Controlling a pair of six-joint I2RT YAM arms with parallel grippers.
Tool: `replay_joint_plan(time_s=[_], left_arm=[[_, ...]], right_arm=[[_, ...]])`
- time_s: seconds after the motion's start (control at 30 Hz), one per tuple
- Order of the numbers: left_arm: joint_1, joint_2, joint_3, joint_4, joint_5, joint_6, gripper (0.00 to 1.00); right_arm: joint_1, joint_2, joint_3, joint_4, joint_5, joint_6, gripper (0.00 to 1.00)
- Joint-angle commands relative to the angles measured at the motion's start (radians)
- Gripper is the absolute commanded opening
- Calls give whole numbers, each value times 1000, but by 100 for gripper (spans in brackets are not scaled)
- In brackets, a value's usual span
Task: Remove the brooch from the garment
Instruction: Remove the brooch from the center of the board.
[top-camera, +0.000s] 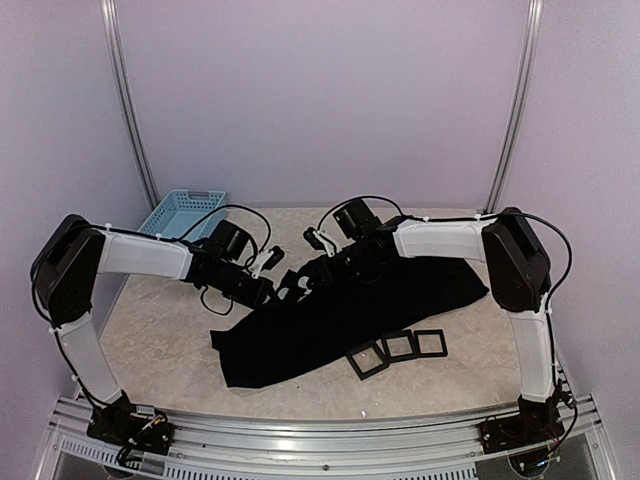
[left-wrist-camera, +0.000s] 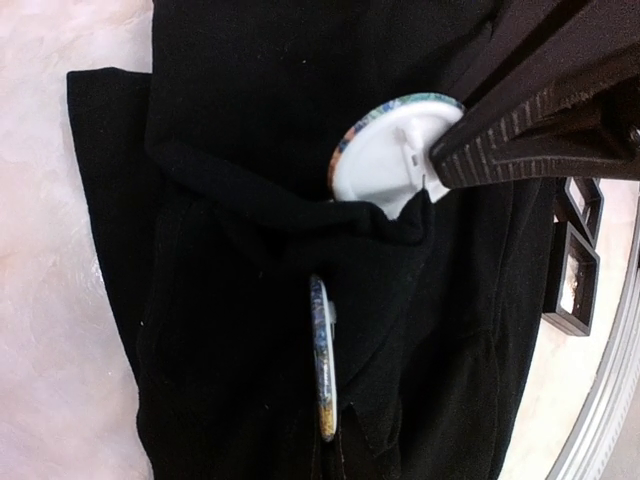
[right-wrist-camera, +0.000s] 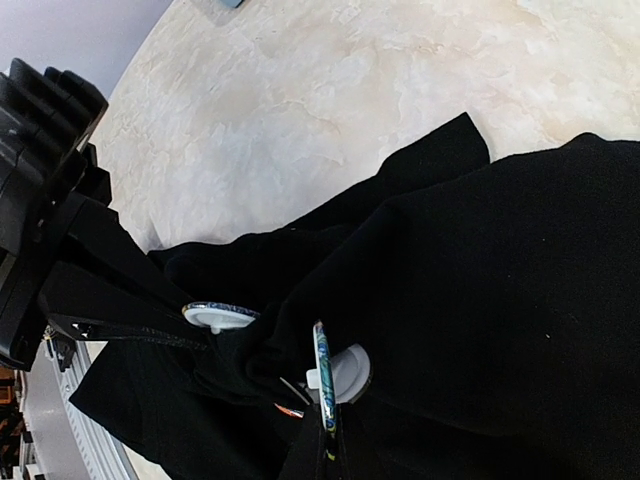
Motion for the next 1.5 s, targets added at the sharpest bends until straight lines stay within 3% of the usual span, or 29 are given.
replay_joint_plan(time_s=[0.0,0.47,0.83,0.87,1.07,1.13,1.2,1.3,1.47], left_arm=[[-6,-41,-20,-7,-32,-15,0],[53,-94,-43,40,-18,-103,0],[113,-150,-121,44,-27,-140,0],[123,-164,-128,43,-27,-147,5],[161,-266,-119,2,-89,-156,71],[170,-316,-89,-26,-138,-163,88],[175,-356,-39,-64,-186,-177,95],[185,-390,71,-137,-178,-200,98],[185,-403,166,-132,110,-219,99]], right_arm=[[11,-67,-5,-58,104,-40,0],[43,-95,-47,-169,208,-102,0],[26,-236,-189,-56,168,14,0],[20,-251,-209,-40,151,28,0],[-44,-337,-278,82,4,90,0],[-73,-370,-300,142,-79,117,0],[-96,-393,-310,202,-169,141,0],[-99,-402,-289,234,-254,171,0],[-99,-394,-286,368,-433,289,0]])
